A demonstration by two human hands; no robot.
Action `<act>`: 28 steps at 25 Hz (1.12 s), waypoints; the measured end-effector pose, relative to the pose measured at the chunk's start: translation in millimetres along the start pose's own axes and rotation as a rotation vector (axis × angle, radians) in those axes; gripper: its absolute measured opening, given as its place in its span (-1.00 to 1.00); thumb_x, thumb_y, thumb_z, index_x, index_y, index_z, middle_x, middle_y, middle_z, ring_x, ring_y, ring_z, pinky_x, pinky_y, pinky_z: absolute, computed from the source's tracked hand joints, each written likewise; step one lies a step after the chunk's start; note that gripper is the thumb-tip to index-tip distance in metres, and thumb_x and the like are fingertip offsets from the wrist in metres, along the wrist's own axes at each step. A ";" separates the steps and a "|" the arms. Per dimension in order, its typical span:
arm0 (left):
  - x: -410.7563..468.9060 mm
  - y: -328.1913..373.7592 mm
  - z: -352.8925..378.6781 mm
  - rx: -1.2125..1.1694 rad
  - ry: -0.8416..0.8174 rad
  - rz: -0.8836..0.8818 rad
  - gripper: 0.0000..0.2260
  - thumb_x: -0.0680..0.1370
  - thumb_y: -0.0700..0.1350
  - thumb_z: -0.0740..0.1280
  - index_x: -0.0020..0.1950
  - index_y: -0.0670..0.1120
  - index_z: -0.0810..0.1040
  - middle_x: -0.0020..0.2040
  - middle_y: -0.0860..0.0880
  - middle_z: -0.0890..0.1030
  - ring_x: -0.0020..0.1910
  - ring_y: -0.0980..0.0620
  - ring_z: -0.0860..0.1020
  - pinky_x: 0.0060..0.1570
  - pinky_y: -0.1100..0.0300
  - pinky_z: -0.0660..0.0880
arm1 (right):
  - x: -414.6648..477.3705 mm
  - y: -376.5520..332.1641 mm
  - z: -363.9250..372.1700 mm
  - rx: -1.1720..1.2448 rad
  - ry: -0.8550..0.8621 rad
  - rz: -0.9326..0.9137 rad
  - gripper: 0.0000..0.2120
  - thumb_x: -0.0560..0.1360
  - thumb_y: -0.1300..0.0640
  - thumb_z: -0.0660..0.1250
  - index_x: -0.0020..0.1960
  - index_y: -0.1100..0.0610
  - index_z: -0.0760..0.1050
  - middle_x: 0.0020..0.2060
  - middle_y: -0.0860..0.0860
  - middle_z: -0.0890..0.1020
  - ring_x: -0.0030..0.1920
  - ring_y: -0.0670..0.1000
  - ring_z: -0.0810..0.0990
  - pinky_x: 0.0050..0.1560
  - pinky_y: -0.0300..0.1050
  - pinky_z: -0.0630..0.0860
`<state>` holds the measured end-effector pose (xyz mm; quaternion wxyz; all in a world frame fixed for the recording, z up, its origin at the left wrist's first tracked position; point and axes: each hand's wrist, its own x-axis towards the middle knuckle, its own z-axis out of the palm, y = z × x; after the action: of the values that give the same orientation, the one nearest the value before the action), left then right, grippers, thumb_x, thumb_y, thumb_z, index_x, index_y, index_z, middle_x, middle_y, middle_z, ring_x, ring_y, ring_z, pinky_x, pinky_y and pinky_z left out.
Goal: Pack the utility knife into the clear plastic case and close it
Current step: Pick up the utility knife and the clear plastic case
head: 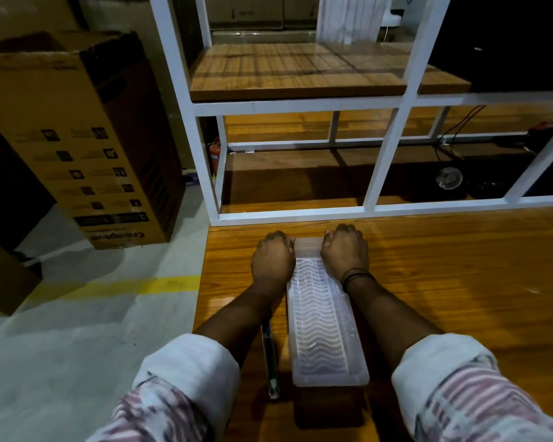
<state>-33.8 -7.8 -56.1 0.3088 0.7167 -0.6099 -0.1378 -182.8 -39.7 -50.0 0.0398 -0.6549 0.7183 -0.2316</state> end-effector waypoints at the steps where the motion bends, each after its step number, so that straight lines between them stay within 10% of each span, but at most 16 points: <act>1: 0.1 -1.2 0.7 -0.010 0.002 0.000 -0.70 0.70 0.04 0.19 0.15 -0.14 0.61 0.11 -0.14 0.67 0.09 -0.16 0.62 0.04 -0.06 0.61 | -0.4 -0.6 0.1 -0.007 0.002 0.004 -0.59 0.60 -0.01 0.11 0.14 0.30 0.53 0.08 0.26 0.60 0.12 0.28 0.56 0.13 0.13 0.50; 16: -3.8 6.0 -6.3 0.148 0.058 0.076 -0.71 0.67 0.04 0.24 0.16 -0.09 0.67 0.10 -0.12 0.71 0.08 -0.13 0.64 0.04 0.00 0.59 | -3.5 5.6 2.5 0.017 -0.002 -0.007 -0.62 0.60 -0.01 0.10 0.10 0.25 0.54 0.01 0.23 0.63 0.05 0.26 0.59 0.05 0.12 0.55; 23: -26.9 16.3 -23.5 -0.240 0.039 -0.209 -0.66 0.65 0.07 0.30 0.34 -0.07 0.59 0.23 -0.11 0.69 0.19 -0.13 0.65 0.15 -0.05 0.62 | -41.2 -12.5 -34.0 -0.124 -0.033 -0.474 -0.75 0.47 0.03 0.25 0.09 0.11 0.48 0.04 0.13 0.54 0.04 0.17 0.51 0.02 0.10 0.48; 28: -98.7 -5.0 -40.3 -0.559 -0.150 -0.557 -0.80 0.65 0.00 0.30 -0.03 -0.07 0.64 -0.17 -0.14 0.69 -0.27 -0.14 0.67 -0.25 -0.12 0.69 | -128.7 -12.2 -68.9 -0.123 -0.216 -0.637 -0.61 0.41 -0.17 0.25 0.04 0.11 0.55 -0.03 0.11 0.59 -0.03 0.21 0.57 -0.05 0.08 0.51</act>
<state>-28.3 98.2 -45.7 0.3975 0.7309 -0.3523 -0.4286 -178.5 102.6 -15.7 0.0017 -0.8683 0.4818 -0.1183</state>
